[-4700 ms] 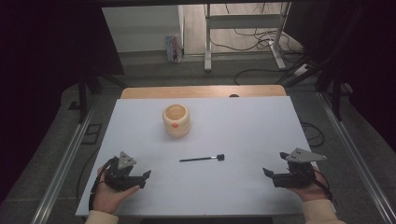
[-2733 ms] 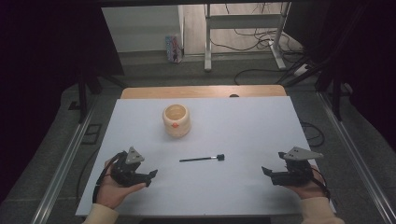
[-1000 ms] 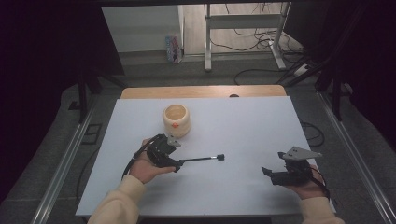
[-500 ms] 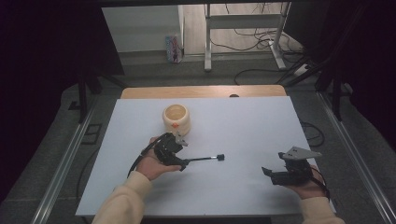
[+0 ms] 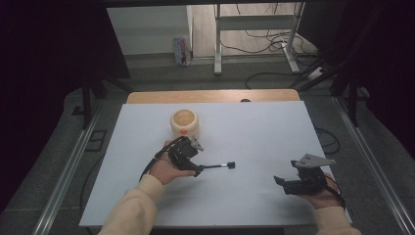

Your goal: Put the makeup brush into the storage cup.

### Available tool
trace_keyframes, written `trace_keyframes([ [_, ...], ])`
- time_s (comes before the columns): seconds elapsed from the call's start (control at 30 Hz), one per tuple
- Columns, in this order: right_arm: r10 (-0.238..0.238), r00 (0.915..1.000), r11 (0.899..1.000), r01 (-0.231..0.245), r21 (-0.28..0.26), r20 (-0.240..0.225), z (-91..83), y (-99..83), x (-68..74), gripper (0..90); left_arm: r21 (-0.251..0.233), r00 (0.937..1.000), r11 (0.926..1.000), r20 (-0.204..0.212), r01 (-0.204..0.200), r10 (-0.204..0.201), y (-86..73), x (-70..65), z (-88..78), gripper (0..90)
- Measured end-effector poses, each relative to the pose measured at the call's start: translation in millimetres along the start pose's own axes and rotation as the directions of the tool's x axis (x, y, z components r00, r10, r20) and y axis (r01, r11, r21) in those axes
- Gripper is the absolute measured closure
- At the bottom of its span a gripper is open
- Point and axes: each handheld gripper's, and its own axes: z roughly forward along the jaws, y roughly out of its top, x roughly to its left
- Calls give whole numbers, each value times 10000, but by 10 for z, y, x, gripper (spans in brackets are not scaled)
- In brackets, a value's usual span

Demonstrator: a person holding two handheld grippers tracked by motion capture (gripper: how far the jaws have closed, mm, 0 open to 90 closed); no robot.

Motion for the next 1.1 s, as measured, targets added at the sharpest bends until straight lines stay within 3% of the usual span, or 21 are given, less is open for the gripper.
trace_keyframes([
  [0.6,-25,10000,10000,25,56,-32,1,-3,0,143,309,9991,9990,292,-326,317,126,11,85,258],
  [1.1,-87,10000,9999,87,120,-41,8,-3,-5,143,627,9946,9950,732,-780,734,271,5,209,265],
])
